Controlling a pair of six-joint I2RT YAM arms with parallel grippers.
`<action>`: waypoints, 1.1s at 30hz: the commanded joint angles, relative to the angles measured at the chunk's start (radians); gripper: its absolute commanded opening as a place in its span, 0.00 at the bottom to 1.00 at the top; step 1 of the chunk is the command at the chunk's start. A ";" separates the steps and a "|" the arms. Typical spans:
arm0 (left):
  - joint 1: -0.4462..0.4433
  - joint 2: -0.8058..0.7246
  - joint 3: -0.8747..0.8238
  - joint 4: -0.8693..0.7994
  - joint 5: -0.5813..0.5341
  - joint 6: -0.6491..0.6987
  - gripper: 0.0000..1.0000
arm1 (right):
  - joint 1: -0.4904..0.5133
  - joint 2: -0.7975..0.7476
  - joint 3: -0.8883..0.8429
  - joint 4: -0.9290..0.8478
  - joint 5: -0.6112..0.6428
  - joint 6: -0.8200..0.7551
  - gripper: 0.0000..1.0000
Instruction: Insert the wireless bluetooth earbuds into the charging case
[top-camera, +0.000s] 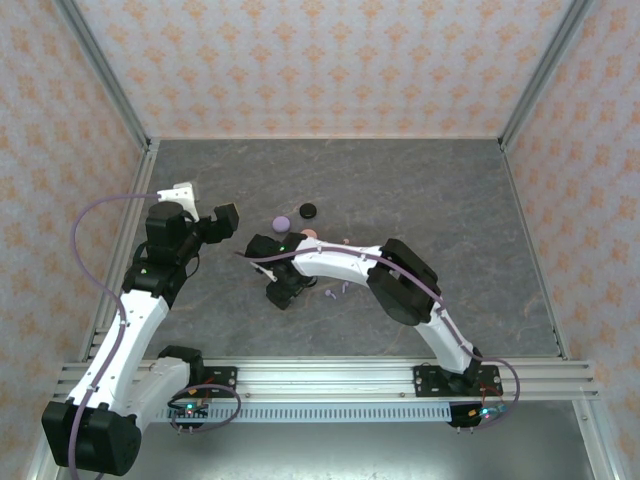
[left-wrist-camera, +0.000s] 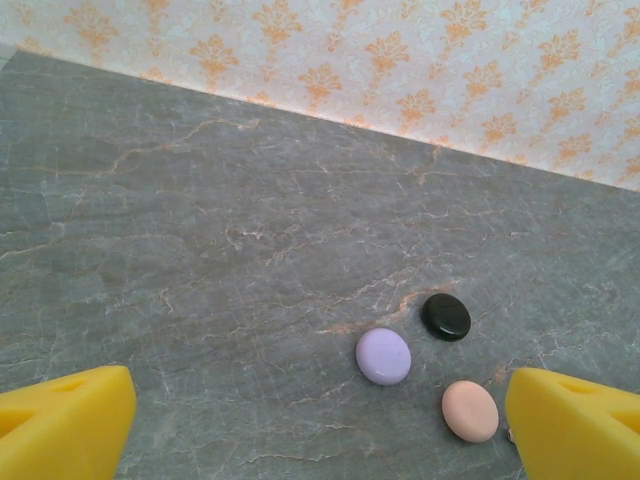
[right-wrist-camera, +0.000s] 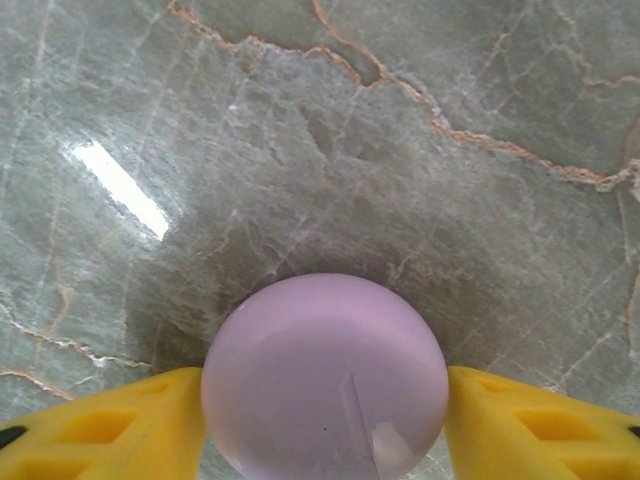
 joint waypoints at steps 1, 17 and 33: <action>0.011 -0.003 -0.013 0.003 -0.008 0.006 0.95 | -0.007 0.012 0.024 0.010 0.042 -0.010 0.55; 0.011 0.056 0.068 0.038 0.331 -0.027 0.92 | -0.068 -0.503 -0.304 0.308 0.113 -0.105 0.44; -0.128 0.159 0.325 -0.033 0.856 -0.102 0.88 | -0.093 -0.930 -0.543 0.679 0.182 -0.523 0.42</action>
